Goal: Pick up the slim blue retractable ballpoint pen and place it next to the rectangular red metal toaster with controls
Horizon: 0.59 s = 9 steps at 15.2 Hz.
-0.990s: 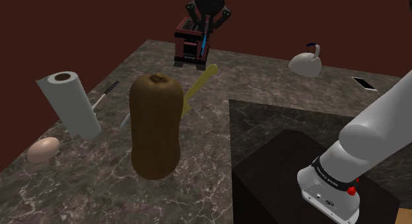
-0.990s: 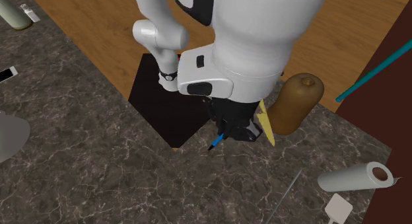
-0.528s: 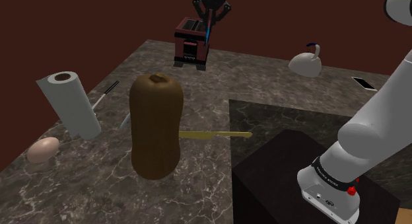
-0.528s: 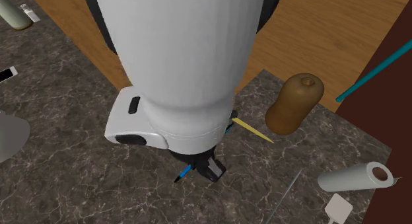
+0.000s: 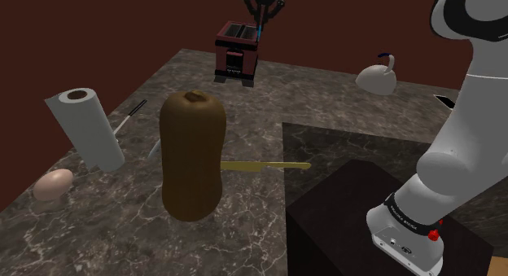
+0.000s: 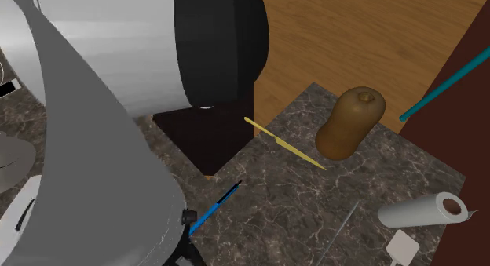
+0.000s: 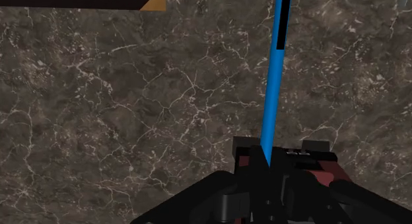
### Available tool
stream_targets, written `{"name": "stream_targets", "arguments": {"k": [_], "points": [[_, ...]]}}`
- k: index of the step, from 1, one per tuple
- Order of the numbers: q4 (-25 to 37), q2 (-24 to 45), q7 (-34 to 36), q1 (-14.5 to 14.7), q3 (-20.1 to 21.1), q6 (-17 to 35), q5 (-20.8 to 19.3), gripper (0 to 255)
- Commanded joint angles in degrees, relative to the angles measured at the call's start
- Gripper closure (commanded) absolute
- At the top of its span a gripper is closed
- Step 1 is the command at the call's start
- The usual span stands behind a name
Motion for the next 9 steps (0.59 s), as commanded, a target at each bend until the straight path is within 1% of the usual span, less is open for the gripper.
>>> {"name": "stream_targets", "arguments": {"k": [1,9], "points": [[5.69,4.01,-1.92,0.56,-0.98,-1.86,-1.91,255],[-4.88,1.16,-1.59,-2.20,-0.84,6.00,-0.28,255]]}}
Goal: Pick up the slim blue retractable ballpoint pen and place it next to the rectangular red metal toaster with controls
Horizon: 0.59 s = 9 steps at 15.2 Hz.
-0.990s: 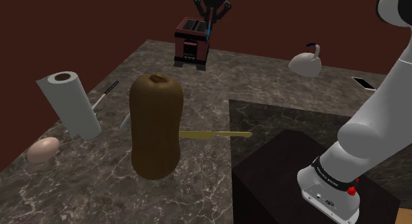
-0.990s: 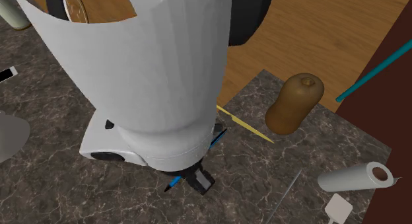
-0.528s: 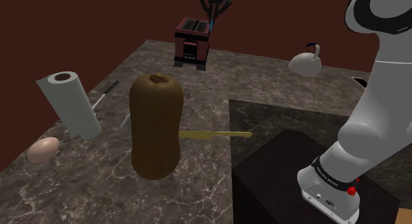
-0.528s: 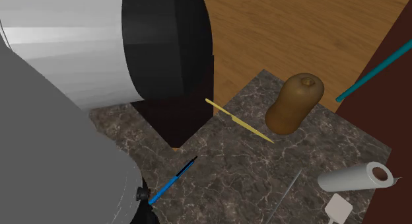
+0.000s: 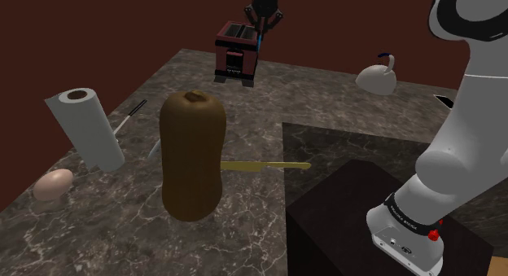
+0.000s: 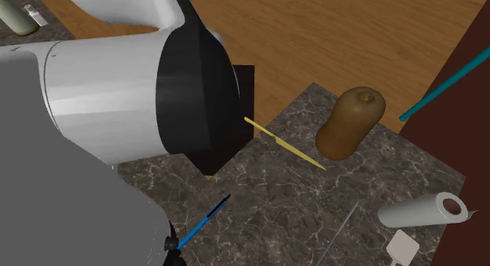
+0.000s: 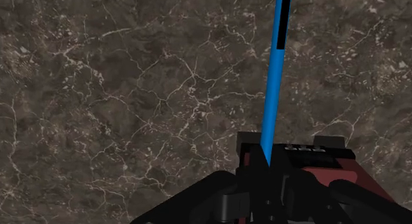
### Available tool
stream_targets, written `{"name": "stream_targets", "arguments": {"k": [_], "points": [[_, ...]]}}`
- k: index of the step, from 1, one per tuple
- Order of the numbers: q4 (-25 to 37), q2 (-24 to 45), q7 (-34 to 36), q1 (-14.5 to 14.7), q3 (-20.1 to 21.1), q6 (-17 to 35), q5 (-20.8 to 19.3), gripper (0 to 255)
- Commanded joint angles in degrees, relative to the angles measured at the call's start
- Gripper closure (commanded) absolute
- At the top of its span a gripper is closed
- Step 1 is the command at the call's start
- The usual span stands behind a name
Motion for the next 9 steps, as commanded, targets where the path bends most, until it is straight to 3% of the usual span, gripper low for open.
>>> {"name": "stream_targets", "arguments": {"k": [1,9], "points": [[-2.11,-0.40,0.05,-0.49,-0.01,1.75,0.22,255],[-9.83,-1.47,0.51,-1.90,-0.11,8.44,0.66,255]]}}
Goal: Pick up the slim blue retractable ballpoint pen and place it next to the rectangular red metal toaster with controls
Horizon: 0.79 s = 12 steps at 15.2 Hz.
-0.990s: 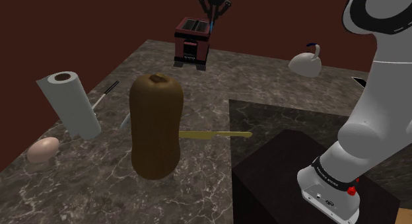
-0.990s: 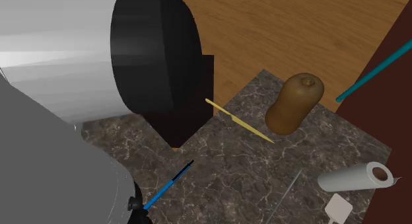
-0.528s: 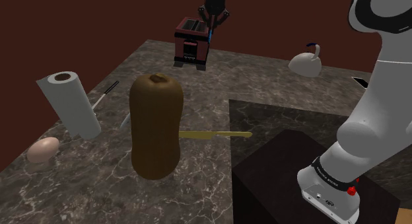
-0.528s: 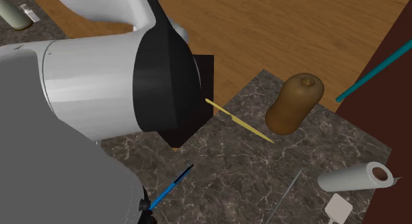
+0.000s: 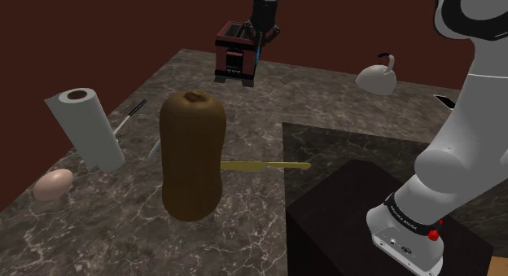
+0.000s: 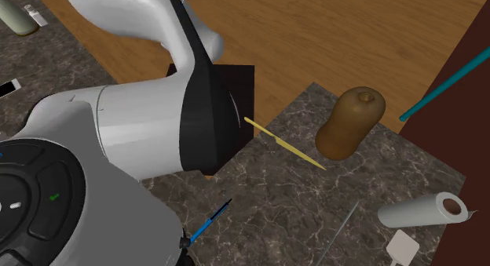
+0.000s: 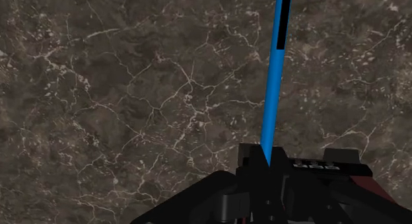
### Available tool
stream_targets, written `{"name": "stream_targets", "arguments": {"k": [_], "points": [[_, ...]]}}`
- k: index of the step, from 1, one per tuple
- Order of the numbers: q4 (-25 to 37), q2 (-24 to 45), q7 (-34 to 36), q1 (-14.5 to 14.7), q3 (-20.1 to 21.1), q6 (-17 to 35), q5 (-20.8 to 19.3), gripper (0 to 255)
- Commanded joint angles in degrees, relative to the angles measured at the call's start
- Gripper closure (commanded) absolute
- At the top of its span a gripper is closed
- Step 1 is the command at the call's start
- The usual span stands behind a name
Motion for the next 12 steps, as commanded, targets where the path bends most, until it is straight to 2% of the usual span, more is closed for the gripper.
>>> {"name": "stream_targets", "arguments": {"k": [1,12], "points": [[-1.92,-0.11,0.13,-0.31,-0.06,1.82,0.01,255],[-9.79,0.39,1.23,-1.06,-0.52,9.97,-0.75,255]]}}
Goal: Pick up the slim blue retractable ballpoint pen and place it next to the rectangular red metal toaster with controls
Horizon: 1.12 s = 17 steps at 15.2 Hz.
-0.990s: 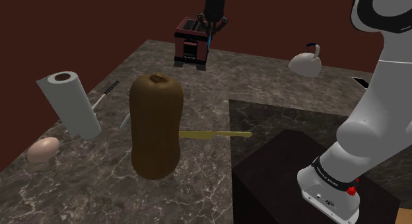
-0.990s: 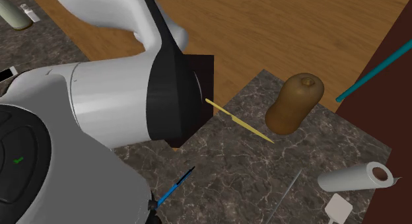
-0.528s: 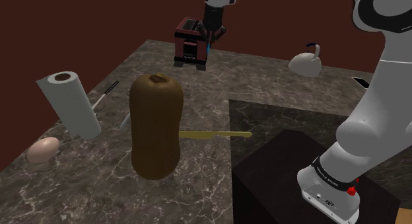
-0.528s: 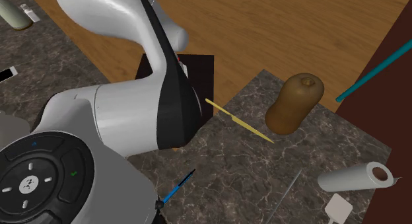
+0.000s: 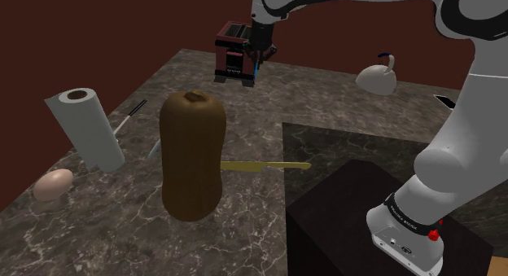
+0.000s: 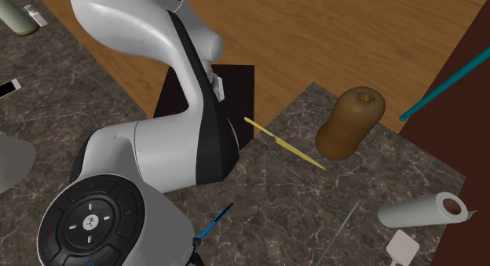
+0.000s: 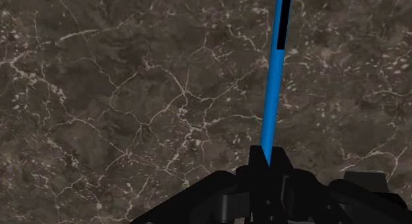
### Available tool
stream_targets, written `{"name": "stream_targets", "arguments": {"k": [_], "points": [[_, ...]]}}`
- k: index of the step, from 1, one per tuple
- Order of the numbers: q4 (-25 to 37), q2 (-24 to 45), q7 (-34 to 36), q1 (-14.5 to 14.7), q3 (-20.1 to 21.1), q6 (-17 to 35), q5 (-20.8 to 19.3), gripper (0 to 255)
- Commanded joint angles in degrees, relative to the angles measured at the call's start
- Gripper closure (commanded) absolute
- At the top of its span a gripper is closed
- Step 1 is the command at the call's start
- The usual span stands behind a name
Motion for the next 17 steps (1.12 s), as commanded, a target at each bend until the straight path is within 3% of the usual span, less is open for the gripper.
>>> {"name": "stream_targets", "arguments": {"k": [1,17], "points": [[-1.09,0.45,0.35,0.06,-0.14,1.46,-0.37,255],[-8.55,4.19,2.99,0.49,-1.67,11.89,-3.62,255]]}}
